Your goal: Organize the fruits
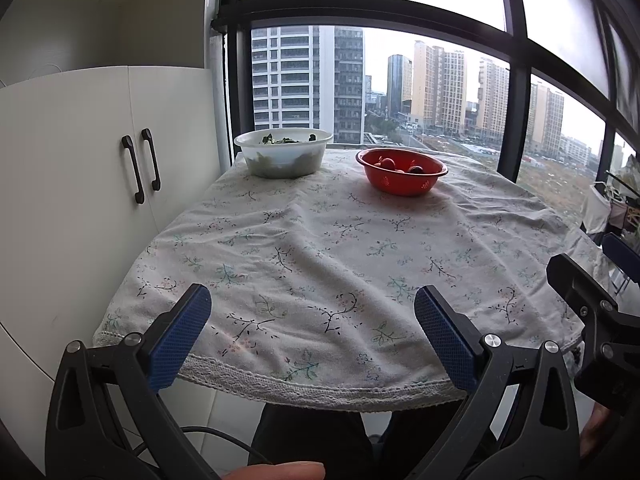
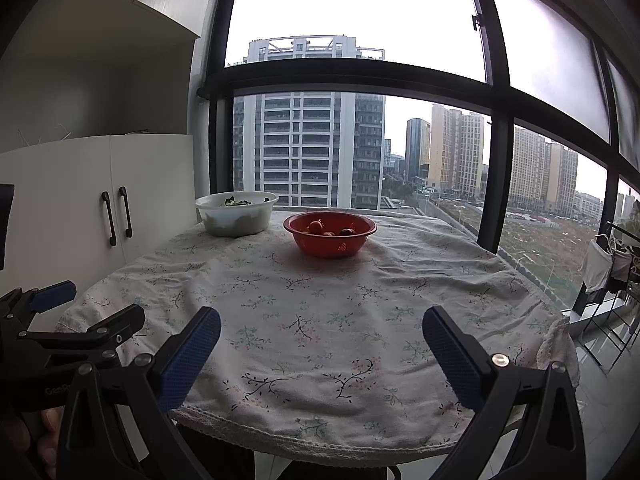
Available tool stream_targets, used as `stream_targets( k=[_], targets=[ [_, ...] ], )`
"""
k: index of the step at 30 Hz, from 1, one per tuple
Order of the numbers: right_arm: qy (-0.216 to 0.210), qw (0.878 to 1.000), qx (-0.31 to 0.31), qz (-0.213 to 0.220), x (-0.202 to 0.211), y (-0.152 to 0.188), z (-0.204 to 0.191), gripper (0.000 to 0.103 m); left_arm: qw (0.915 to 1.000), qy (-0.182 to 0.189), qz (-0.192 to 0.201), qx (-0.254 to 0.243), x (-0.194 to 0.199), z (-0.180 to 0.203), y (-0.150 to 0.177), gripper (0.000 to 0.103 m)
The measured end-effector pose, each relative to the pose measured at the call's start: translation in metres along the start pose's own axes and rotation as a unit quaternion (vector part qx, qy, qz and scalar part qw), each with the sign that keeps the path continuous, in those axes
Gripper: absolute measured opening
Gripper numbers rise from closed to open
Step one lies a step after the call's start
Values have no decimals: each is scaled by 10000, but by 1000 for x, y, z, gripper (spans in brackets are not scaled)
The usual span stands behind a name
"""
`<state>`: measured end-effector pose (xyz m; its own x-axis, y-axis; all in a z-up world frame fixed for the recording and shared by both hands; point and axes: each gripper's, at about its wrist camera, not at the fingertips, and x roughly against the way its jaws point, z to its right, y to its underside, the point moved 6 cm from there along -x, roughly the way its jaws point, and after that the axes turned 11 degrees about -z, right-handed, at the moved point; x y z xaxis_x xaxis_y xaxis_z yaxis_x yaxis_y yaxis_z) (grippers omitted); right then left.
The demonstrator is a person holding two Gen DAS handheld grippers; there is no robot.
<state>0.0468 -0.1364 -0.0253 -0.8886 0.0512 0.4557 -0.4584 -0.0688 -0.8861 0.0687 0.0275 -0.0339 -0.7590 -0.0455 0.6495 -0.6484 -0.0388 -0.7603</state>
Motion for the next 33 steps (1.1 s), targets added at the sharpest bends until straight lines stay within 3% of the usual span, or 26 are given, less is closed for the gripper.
stream_targets(
  k=[33],
  targets=[
    [-9, 10000, 22, -47, -2, 2, -4, 103, 10000, 6, -16, -23, -3, 1, 4, 103]
  ],
)
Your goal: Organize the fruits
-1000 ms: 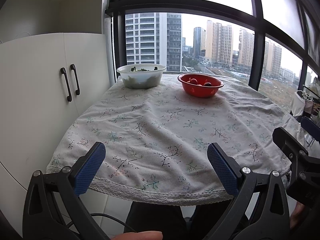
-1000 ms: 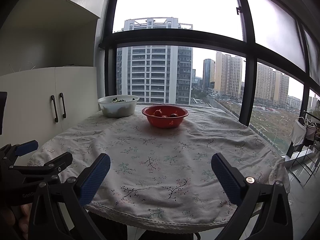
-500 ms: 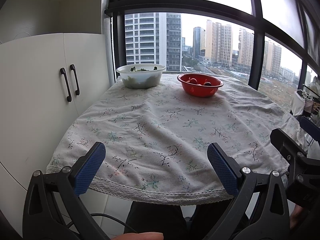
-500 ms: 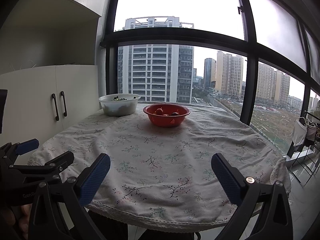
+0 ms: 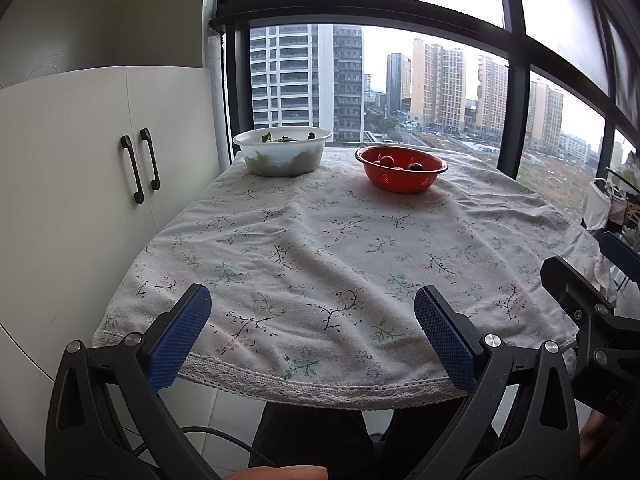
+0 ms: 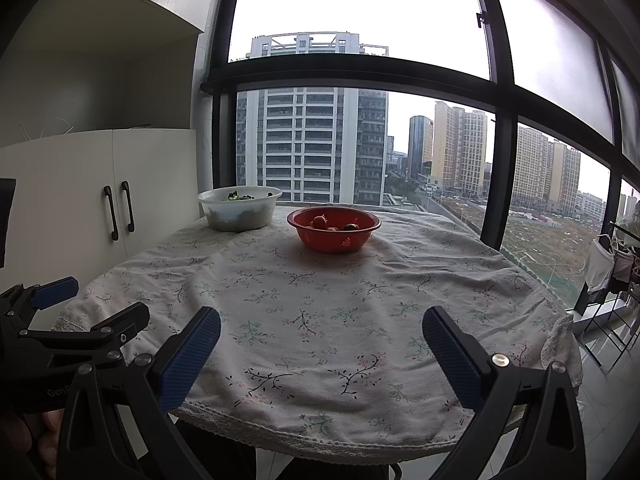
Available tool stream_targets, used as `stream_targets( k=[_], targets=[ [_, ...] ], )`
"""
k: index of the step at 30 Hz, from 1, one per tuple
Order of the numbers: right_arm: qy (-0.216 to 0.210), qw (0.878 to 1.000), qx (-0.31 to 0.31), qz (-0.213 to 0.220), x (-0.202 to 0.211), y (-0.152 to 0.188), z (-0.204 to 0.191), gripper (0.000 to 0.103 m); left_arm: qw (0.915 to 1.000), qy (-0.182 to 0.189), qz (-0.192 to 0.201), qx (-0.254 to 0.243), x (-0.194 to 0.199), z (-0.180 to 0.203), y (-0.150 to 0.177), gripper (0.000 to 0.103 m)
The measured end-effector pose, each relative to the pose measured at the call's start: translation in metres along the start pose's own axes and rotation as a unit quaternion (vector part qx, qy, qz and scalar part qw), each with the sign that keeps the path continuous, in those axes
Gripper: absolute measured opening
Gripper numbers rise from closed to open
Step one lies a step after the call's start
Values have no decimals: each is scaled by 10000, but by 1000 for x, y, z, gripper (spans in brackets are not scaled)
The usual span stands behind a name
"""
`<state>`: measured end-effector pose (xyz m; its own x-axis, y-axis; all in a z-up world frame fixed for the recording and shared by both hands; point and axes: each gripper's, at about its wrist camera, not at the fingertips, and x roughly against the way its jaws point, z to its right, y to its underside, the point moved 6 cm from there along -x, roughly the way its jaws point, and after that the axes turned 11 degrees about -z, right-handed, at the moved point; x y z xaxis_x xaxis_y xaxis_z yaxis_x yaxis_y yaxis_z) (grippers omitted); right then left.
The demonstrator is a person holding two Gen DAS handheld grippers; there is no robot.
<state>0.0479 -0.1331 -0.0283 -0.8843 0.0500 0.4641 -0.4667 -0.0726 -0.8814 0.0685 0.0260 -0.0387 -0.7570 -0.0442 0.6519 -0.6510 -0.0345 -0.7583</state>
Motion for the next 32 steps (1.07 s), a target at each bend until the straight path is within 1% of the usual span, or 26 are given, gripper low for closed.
stream_targets(
  k=[22, 32],
  targets=[
    [0, 10000, 1, -11, 0, 1, -1, 103, 10000, 6, -13, -11, -1, -1, 2, 103],
    [-5, 10000, 10, -12, 0, 2, -3, 103, 10000, 40, 56, -50, 1, -3, 6, 103]
  ],
)
